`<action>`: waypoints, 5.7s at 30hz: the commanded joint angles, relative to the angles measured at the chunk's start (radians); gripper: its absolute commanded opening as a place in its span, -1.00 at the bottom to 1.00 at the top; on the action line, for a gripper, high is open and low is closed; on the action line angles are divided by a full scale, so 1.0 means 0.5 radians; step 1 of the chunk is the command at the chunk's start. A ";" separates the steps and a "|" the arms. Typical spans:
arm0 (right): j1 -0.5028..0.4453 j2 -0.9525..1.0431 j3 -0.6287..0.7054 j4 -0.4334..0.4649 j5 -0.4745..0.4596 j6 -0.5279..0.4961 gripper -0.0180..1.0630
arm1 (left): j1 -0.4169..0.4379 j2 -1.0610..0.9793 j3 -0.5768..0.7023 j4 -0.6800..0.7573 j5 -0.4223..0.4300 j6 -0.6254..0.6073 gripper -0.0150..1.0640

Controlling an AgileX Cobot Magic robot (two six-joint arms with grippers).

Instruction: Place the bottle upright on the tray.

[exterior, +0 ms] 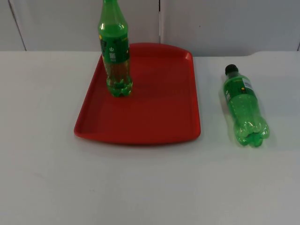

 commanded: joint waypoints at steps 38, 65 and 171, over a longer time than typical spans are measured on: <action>-0.009 -0.009 0.012 -0.002 -0.009 0.004 0.98 | 0.003 -0.331 0.382 0.012 0.268 0.088 0.67; -0.009 -0.009 0.012 -0.002 -0.009 0.004 0.98 | 0.003 -0.331 0.398 0.020 0.282 0.096 0.98; -0.009 -0.009 0.012 -0.002 -0.009 0.004 0.98 | 0.675 -0.331 0.398 0.025 0.282 0.096 0.98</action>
